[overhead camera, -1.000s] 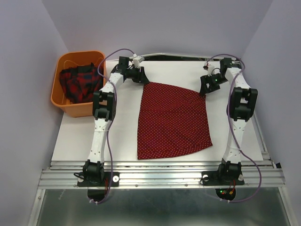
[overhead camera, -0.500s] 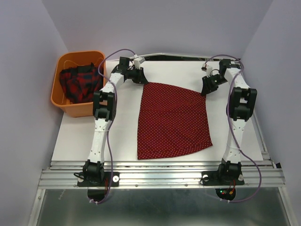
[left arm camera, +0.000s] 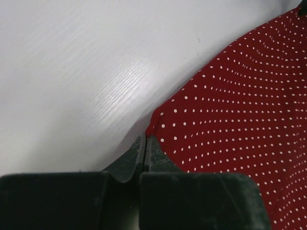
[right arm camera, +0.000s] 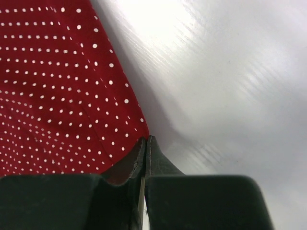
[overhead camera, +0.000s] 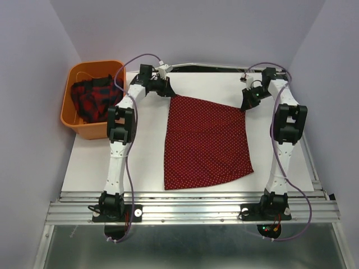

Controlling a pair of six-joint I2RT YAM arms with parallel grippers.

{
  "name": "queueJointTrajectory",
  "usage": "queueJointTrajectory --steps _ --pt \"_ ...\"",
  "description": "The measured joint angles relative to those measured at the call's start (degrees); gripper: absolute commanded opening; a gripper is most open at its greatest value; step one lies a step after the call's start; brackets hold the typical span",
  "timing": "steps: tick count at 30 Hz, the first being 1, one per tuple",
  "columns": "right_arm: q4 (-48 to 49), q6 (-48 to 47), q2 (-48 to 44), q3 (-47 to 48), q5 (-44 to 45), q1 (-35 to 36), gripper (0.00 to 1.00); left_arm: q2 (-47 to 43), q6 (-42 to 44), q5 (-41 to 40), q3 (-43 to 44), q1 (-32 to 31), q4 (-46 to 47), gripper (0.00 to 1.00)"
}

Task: Fold and stack the skirts
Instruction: Fold the skirt

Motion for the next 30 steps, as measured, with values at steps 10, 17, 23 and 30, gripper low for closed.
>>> queueJointTrajectory --steps 10,17,23,30 --pt "2.71 -0.76 -13.11 -3.13 -0.07 0.17 0.01 -22.05 11.06 0.26 -14.49 1.29 0.92 0.00" --pt "4.81 -4.92 -23.39 -13.20 -1.27 0.70 0.01 -36.94 21.79 0.96 -31.71 1.55 0.96 0.00" --pt "6.56 -9.62 -30.64 -27.76 -1.99 0.74 0.01 -48.17 32.20 1.03 -48.92 1.49 -1.79 0.00" --pt "10.23 -16.63 -39.76 -42.77 -1.31 0.74 0.01 -60.83 39.91 0.28 -65.48 0.20 -3.45 0.00"
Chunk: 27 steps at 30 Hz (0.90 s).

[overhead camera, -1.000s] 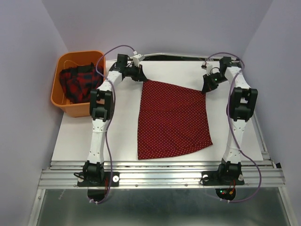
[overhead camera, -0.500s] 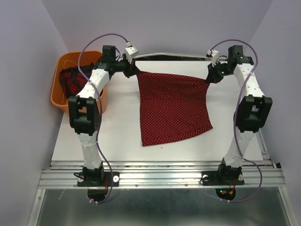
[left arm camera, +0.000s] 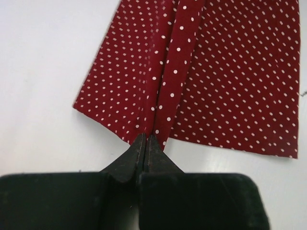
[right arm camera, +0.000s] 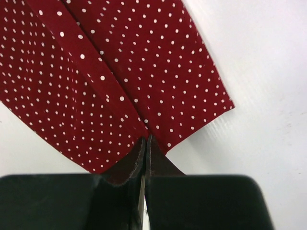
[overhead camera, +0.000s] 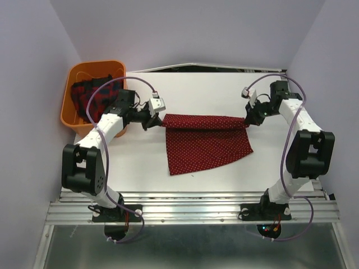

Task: Fold and stack the skirts
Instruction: Fold the skirt

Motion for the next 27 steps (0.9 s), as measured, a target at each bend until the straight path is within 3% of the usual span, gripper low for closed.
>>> queueJointTrajectory --steps 5,9,27 --pt "3.93 -3.76 -4.07 -10.34 2.10 0.00 0.01 -4.76 0.96 -2.95 -10.80 -3.72 1.42 0.00" --pt "5.46 -4.42 -4.00 -13.42 3.02 0.02 0.01 -4.85 -0.59 -6.23 -15.80 -7.52 2.64 0.00" --pt "7.54 -5.18 -2.01 -11.28 5.46 0.37 0.01 -7.80 -9.90 -12.50 -16.85 -11.32 4.87 0.00"
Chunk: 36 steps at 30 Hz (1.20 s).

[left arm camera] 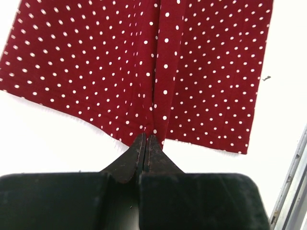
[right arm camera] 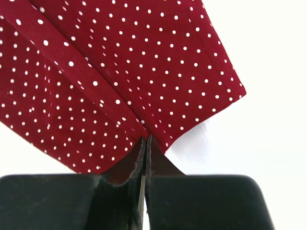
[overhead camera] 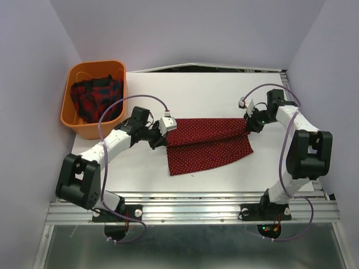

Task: Fold and stack the skirts
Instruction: Fold the skirt

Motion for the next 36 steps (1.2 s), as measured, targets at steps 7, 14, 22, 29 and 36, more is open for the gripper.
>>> queueJointTrajectory --steps 7,14,22,29,36 --pt "-2.29 -2.91 -4.48 -0.76 0.66 0.02 0.01 -7.61 -0.55 0.33 -0.02 -0.52 -3.43 0.00" --pt "-3.26 -6.99 -9.33 -6.19 2.56 0.02 0.01 -11.61 0.72 -2.16 -0.04 -5.97 -8.94 0.00" --pt "-2.40 -10.14 -11.19 -16.04 5.03 0.02 0.01 -8.90 2.80 -6.25 -1.99 -14.62 -12.61 0.00" --pt "-1.81 -11.02 -11.17 -17.75 5.27 0.00 0.04 -5.14 3.37 -9.18 -4.59 -18.75 -11.74 0.00" --pt "-0.76 -12.33 -11.17 -19.61 6.08 0.00 0.01 -4.35 3.37 -10.43 -4.68 -20.57 -11.08 0.00"
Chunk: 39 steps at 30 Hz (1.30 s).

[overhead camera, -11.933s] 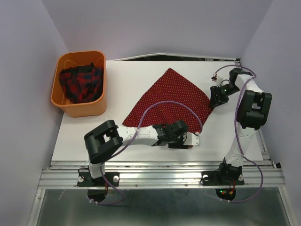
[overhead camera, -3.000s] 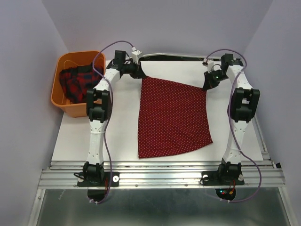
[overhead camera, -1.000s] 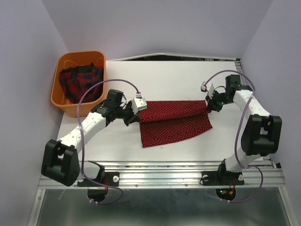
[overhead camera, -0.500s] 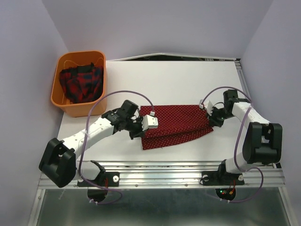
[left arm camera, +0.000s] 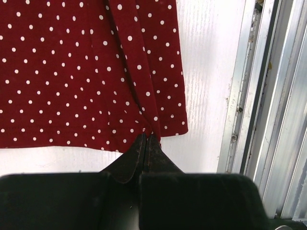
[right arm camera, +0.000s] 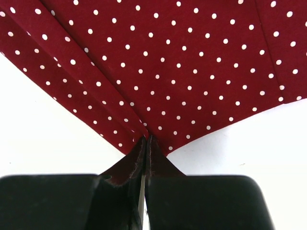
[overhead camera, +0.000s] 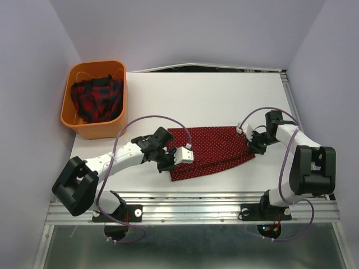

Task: Fold and stack the skirts
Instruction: Fold the skirt

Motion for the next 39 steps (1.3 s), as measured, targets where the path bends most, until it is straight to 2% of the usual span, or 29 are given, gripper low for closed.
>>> queueJointTrajectory --steps 5,12,18,20,22,26,27,28,29,30,34,39 --pt "-0.39 0.44 0.00 0.63 -0.11 0.00 0.01 -0.02 0.70 -0.09 0.85 -0.50 -1.49 0.00" --pt "-1.03 0.66 -0.07 4.63 -0.17 0.00 0.01 -0.07 4.04 0.04 6.75 -1.27 -6.71 0.00" --pt "-2.12 -0.44 -1.42 4.98 0.09 0.00 0.01 -0.33 6.16 0.13 9.60 -5.22 -10.97 0.00" --pt "-2.14 -1.03 -2.21 4.74 0.46 0.00 0.04 -0.50 6.51 0.11 9.66 -7.63 -11.45 0.00" --pt "-1.97 -1.44 -2.89 4.24 0.87 0.00 0.13 -0.50 6.47 0.09 9.62 -9.77 -11.58 0.00" --pt "-1.68 -2.10 -3.15 2.21 2.10 0.00 0.19 0.96 5.66 -0.44 7.96 -13.64 -10.05 0.00" --pt "-1.88 -2.40 -3.15 1.68 2.23 -0.04 0.25 1.88 5.57 -0.94 7.39 -14.05 -9.60 0.00" --pt "-1.92 -2.60 -3.17 1.33 2.49 -0.07 0.48 3.43 5.55 -1.75 6.51 -14.29 -9.07 0.00" --pt "-1.95 -2.99 -3.17 1.09 2.60 -0.04 0.57 5.01 5.55 -2.60 5.70 -14.29 -8.59 0.01" --pt "-1.84 -3.76 -3.17 0.74 2.84 -0.04 0.65 6.08 5.66 -3.15 5.07 -14.27 -8.41 0.14" --pt "-1.29 -3.76 -4.02 -0.68 4.48 -0.07 0.66 7.69 6.47 -3.23 3.67 -14.03 -10.08 0.43" --pt "-0.31 -0.46 -3.23 1.33 6.51 -0.07 0.66 6.71 6.38 0.15 5.62 -14.03 -11.45 0.56"
